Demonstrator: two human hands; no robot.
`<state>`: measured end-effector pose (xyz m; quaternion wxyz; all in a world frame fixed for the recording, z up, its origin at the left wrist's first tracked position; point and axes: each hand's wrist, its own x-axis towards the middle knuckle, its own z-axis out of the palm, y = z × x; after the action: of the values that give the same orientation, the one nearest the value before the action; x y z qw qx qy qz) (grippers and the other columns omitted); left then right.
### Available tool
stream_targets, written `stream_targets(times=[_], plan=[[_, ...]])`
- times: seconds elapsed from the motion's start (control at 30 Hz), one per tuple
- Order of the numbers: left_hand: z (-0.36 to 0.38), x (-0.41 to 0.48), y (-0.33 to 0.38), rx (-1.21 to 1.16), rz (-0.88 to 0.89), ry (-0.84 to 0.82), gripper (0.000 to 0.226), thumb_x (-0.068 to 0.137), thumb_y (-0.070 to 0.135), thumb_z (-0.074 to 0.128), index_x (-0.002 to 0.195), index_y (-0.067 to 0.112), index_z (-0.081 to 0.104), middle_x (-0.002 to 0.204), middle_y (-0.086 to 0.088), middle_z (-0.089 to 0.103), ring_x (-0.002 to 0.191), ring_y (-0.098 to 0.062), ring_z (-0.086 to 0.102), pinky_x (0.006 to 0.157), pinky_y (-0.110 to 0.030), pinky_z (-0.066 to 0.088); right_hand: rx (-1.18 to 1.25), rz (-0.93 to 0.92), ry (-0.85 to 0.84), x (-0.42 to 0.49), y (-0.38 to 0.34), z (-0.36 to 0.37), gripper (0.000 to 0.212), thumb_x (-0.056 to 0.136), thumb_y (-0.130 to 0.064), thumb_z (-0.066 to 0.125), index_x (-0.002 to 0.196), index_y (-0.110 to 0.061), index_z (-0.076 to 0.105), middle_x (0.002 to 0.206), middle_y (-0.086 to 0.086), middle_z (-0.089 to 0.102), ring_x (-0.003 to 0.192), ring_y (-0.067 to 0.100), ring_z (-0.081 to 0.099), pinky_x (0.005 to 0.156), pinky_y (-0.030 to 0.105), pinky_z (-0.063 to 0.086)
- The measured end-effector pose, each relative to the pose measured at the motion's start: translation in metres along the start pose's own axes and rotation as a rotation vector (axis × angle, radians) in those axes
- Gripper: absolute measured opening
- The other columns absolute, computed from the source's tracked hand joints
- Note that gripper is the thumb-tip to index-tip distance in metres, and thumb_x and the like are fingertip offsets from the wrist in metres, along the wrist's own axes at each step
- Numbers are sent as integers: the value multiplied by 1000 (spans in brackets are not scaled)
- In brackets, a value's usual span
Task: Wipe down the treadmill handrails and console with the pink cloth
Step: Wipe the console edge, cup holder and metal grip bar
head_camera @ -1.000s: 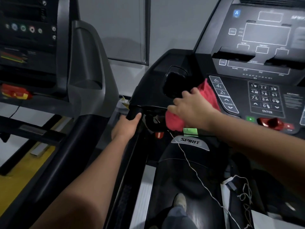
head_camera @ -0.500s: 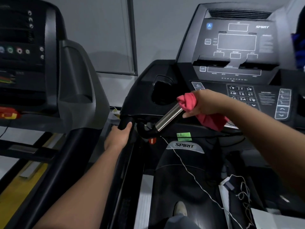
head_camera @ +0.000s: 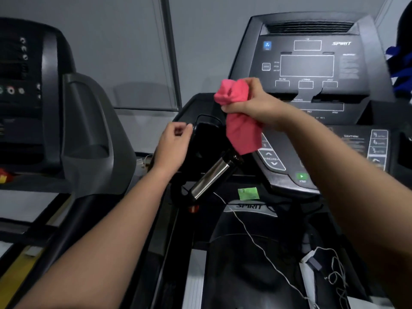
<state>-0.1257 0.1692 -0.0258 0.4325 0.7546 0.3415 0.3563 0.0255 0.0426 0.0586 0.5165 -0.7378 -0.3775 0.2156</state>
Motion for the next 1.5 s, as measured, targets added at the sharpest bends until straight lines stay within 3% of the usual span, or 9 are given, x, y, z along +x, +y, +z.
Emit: stream_targets(times=[0.17,0.3,0.47,0.63,0.73,1.0,1.1,1.4,1.5], plan=[[30,18,59,-248,36,-137,15,96,37,51,105,24,54,105,6,63,98,-7,59,85,-19,45,553,-24,-118,28,-24,12,63,82,-1,67,133,-13,32,118,11,54,89,15,61,85,29,51],[45,25,76,-376,-69,-173,8,90,34,63,94,31,56,85,17,67,76,2,67,70,-12,50,624,17,-461,30,-32,10,13,92,-19,51,98,-10,58,86,11,58,76,21,58,76,29,48],[43,31,64,-339,-190,-3,15,84,42,67,84,27,63,86,16,67,92,-10,66,89,-28,50,714,-12,-401,41,-23,7,43,91,-19,54,132,-15,43,102,3,61,94,13,60,82,24,46],[24,40,40,-341,-200,126,10,83,10,67,85,19,64,84,3,68,83,-14,66,78,-24,50,253,-126,-264,51,0,7,28,90,-12,59,117,-17,59,104,0,67,93,7,62,82,20,47],[9,50,29,-215,-218,102,8,84,26,70,88,21,64,92,3,69,93,-18,66,91,-32,50,-177,-255,-29,70,19,-2,28,87,-8,57,115,-12,63,112,4,64,96,10,60,89,18,45],[-22,76,24,634,34,82,39,94,48,48,111,14,54,112,-11,63,107,-33,57,75,-33,36,-703,-279,91,118,42,-8,40,87,-21,55,126,-10,53,141,8,36,139,28,24,116,45,18],[-33,94,19,721,133,55,35,91,51,50,102,20,60,103,-6,66,97,-30,59,71,-33,38,-796,-257,127,133,45,-3,47,90,-27,53,133,-9,46,149,8,27,146,26,3,116,46,7],[-27,147,35,767,243,385,36,96,44,47,101,9,57,99,-15,64,89,-36,58,66,-34,32,-782,-352,302,144,75,17,36,88,-25,51,121,-12,54,149,14,27,144,34,4,116,46,11],[4,162,17,678,236,200,33,95,43,49,102,12,57,99,-13,66,87,-33,59,65,-33,34,-764,-372,323,146,77,17,35,86,-25,54,119,-12,56,147,15,31,144,34,7,116,47,13]])
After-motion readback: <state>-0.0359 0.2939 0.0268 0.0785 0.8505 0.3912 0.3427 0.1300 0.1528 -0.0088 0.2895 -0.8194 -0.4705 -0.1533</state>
